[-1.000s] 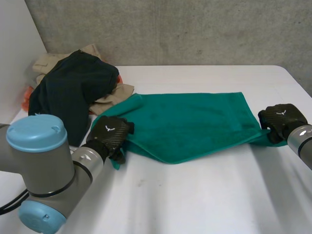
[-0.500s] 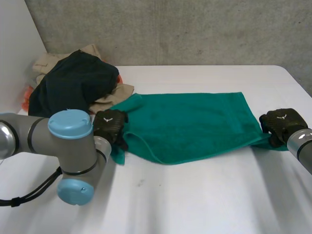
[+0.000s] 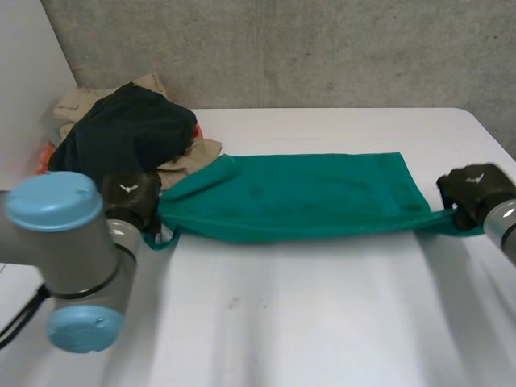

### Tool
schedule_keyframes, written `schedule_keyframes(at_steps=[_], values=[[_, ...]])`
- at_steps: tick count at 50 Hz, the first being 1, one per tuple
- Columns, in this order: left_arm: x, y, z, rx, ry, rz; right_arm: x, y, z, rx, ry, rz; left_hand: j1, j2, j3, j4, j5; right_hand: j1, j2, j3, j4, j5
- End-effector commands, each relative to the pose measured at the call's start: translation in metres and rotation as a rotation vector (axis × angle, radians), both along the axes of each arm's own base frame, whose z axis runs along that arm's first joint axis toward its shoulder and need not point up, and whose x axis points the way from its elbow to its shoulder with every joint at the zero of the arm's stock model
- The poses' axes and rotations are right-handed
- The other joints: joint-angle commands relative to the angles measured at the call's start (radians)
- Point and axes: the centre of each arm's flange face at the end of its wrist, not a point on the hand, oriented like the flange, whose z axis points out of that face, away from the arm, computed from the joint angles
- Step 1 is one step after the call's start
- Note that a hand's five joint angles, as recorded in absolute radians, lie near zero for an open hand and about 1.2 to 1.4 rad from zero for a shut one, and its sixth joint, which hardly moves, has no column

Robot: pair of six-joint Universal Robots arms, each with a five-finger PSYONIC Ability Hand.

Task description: Fold the laundry.

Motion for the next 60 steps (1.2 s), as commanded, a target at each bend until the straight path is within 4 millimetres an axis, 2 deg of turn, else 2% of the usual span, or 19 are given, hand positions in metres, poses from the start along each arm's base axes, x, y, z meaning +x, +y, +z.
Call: schedule_keyframes(at_steps=[1, 7, 11, 14, 16, 18, 21, 23, 27, 30, 32, 34, 35, 38, 42, 45, 49, 55, 60], values=[[0.019, 0.025, 0.059, -0.145, -0.209, -0.031, -0.024, 0.013, 0.084, -0.127, 0.155, -0.026, 0.227, 0.202, 0.208, 0.199, 0.243, 0.259, 0.218, 0.206, 0.197, 0.195], [0.022, 0.062, 0.107, -0.247, -0.348, -0.188, -0.038, 0.034, 0.134, -0.130, 0.269, -0.042, 0.227, 0.202, 0.208, 0.199, 0.243, 0.259, 0.218, 0.206, 0.197, 0.195], [0.019, 0.072, 0.116, -0.254, -0.362, -0.279, -0.036, 0.044, 0.137, -0.079, 0.291, -0.014, 0.227, 0.202, 0.208, 0.199, 0.243, 0.259, 0.218, 0.206, 0.197, 0.195], [0.013, 0.070, 0.105, -0.223, -0.365, -0.350, -0.035, 0.045, 0.131, -0.052, 0.298, -0.003, 0.227, 0.202, 0.208, 0.199, 0.243, 0.259, 0.218, 0.206, 0.197, 0.195], [0.007, 0.061, 0.087, -0.177, -0.377, -0.381, -0.034, 0.044, 0.126, -0.036, 0.290, 0.001, 0.227, 0.202, 0.208, 0.199, 0.243, 0.259, 0.218, 0.206, 0.197, 0.195], [-0.004, 0.036, 0.058, -0.111, -0.395, -0.401, -0.033, 0.035, 0.111, 0.014, 0.278, 0.007, 0.227, 0.202, 0.208, 0.199, 0.243, 0.259, 0.218, 0.206, 0.197, 0.195], [-0.016, 0.009, 0.039, -0.097, -0.411, -0.399, -0.028, 0.013, 0.078, 0.088, 0.250, 0.019, 0.227, 0.202, 0.208, 0.199, 0.243, 0.259, 0.218, 0.206, 0.197, 0.195], [-0.023, -0.007, 0.033, -0.114, -0.415, -0.401, -0.025, -0.005, 0.066, 0.077, 0.215, -0.001, 0.227, 0.202, 0.208, 0.199, 0.243, 0.259, 0.218, 0.206, 0.197, 0.195], [-0.039, -0.059, 0.035, -0.224, -0.408, -0.362, -0.024, -0.036, 0.076, -0.044, 0.157, -0.082, 0.227, 0.202, 0.208, 0.199, 0.243, 0.259, 0.218, 0.206, 0.197, 0.195], [-0.049, -0.095, 0.066, -0.389, -0.375, -0.317, -0.021, -0.065, 0.102, -0.227, 0.099, -0.142, 0.227, 0.202, 0.208, 0.199, 0.243, 0.259, 0.218, 0.206, 0.197, 0.195], [-0.058, -0.114, 0.108, -0.577, -0.323, -0.272, -0.015, -0.077, 0.122, -0.357, 0.050, -0.156, 0.227, 0.202, 0.208, 0.199, 0.243, 0.259, 0.218, 0.206, 0.197, 0.195], [-0.059, -0.123, 0.141, -0.727, -0.279, -0.226, -0.009, -0.089, 0.162, -0.592, -0.057, -0.175, 0.227, 0.202, 0.208, 0.199, 0.243, 0.259, 0.218, 0.206, 0.197, 0.195], [-0.061, -0.126, 0.171, -0.871, -0.226, -0.188, -0.008, -0.091, 0.174, -0.663, -0.095, -0.179, 0.227, 0.202, 0.208, 0.199, 0.243, 0.259, 0.218, 0.206, 0.197, 0.195], [-0.060, -0.125, 0.203, -1.056, -0.124, -0.139, -0.009, -0.089, 0.218, -0.919, -0.219, -0.188, 0.227, 0.202, 0.208, 0.199, 0.243, 0.259, 0.218, 0.206, 0.197, 0.195], [-0.054, -0.114, 0.239, -1.220, 0.056, -0.136, -0.008, -0.086, 0.228, -0.987, -0.236, -0.181, 0.227, 0.202, 0.208, 0.199, 0.243, 0.259, 0.218, 0.206, 0.197, 0.195], [-0.051, -0.110, 0.237, -1.170, 0.072, -0.158, -0.004, -0.087, 0.218, -0.939, -0.225, -0.152, 0.227, 0.202, 0.208, 0.199, 0.243, 0.259, 0.218, 0.206, 0.197, 0.195], [-0.052, -0.109, 0.209, -1.041, 0.051, -0.194, 0.000, -0.092, 0.190, -0.839, -0.204, -0.105, 0.227, 0.202, 0.208, 0.199, 0.243, 0.259, 0.218, 0.206, 0.197, 0.195], [-0.053, -0.108, 0.140, -0.825, -0.008, -0.232, 0.006, -0.096, 0.155, -0.720, -0.186, -0.054, 0.227, 0.202, 0.208, 0.199, 0.243, 0.259, 0.218, 0.206, 0.197, 0.195], [-0.049, -0.098, 0.088, -0.671, -0.054, -0.256, 0.010, -0.099, 0.094, -0.492, -0.164, 0.003, 0.227, 0.202, 0.208, 0.199, 0.243, 0.259, 0.218, 0.206, 0.197, 0.195]])
